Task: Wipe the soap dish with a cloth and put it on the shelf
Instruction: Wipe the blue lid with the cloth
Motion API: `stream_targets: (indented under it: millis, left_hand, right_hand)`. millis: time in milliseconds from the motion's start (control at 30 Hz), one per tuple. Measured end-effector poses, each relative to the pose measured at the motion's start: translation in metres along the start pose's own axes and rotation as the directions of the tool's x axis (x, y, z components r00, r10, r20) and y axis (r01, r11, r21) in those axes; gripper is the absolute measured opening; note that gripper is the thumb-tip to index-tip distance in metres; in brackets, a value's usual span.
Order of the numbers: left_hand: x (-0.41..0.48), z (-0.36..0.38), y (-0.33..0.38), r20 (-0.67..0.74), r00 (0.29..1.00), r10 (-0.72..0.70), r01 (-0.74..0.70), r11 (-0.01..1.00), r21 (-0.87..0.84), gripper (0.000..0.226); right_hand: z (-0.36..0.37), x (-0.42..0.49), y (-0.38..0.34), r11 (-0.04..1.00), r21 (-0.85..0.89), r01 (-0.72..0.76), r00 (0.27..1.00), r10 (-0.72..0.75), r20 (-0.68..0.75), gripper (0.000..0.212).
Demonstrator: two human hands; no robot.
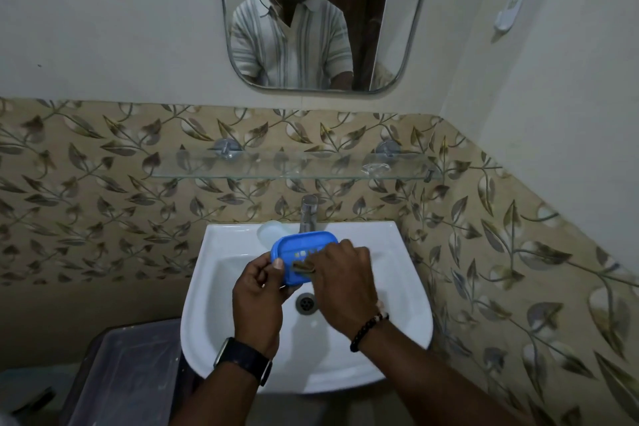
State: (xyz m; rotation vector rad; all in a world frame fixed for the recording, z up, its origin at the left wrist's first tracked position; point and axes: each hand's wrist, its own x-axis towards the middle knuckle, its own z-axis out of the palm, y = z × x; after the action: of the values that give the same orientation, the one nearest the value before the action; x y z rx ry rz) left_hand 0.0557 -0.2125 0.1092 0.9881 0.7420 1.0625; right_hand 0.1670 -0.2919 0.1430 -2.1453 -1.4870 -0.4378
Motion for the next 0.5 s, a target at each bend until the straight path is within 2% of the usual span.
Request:
stream_targets:
  millis: [100, 167, 200, 267, 300, 333, 367, 400, 433, 467, 500]
  left_hand:
    - [0.0, -0.002, 0.001, 0.004, 1.0, -0.018, 0.018, 1.0, 0.024, 0.016]
    - [0.002, -0.005, 0.004, -0.001, 0.999, -0.04, 0.04, 0.999, 0.018, 0.016]
    - [0.004, -0.007, 0.005, -0.005, 0.998, -0.061, 0.061, 0.998, 0.005, 0.017]
    - [0.009, -0.012, 0.009, -0.015, 0.993, -0.117, 0.117, 0.993, -0.031, 0.021]
    - [0.011, -0.015, 0.01, -0.025, 0.989, -0.148, 0.147, 0.988, -0.053, 0.023]
    - [0.012, -0.016, 0.011, -0.029, 0.983, -0.18, 0.177, 0.981, -0.075, 0.026]
    - [0.012, -0.018, 0.013, -0.035, 0.978, -0.207, 0.203, 0.974, -0.101, 0.03]
    - [0.012, -0.018, 0.013, -0.036, 0.972, -0.234, 0.227, 0.965, -0.13, 0.031]
    - [0.011, -0.017, 0.013, -0.032, 0.966, -0.257, 0.249, 0.955, -0.16, 0.031]
    - [0.01, -0.015, 0.014, -0.023, 0.96, -0.279, 0.27, 0.945, -0.183, 0.03]
    - [0.009, -0.012, 0.015, -0.014, 0.954, -0.298, 0.29, 0.937, -0.194, 0.027]
  right_hand:
    - [-0.003, -0.005, -0.017, 0.983, 0.185, -0.015, 0.992, -0.009, 0.124, 0.025]
    - [-0.011, -0.002, -0.013, 0.914, 0.392, -0.109, 0.981, 0.035, 0.191, 0.026]
    - [-0.016, 0.001, -0.009, 0.821, 0.529, -0.216, 0.967, 0.103, 0.235, 0.025]
    - [-0.025, 0.008, 0.0, 0.473, 0.766, -0.434, 0.897, 0.309, 0.317, 0.027]
    - [-0.028, 0.012, 0.004, 0.303, 0.831, -0.467, 0.852, 0.405, 0.331, 0.029]
    - [-0.029, 0.013, 0.01, 0.19, 0.871, -0.453, 0.812, 0.491, 0.315, 0.031]
    - [-0.029, 0.014, 0.015, 0.147, 0.895, -0.421, 0.783, 0.558, 0.276, 0.033]
    - [-0.028, 0.013, 0.018, 0.17, 0.908, -0.384, 0.78, 0.587, 0.22, 0.033]
    - [-0.027, 0.011, 0.019, 0.268, 0.905, -0.33, 0.818, 0.56, 0.132, 0.031]
    - [-0.026, 0.006, 0.016, 0.409, 0.88, -0.242, 0.889, 0.456, 0.032, 0.03]
    - [-0.021, 0.0, 0.011, 0.578, 0.809, -0.106, 0.961, 0.269, -0.066, 0.033]
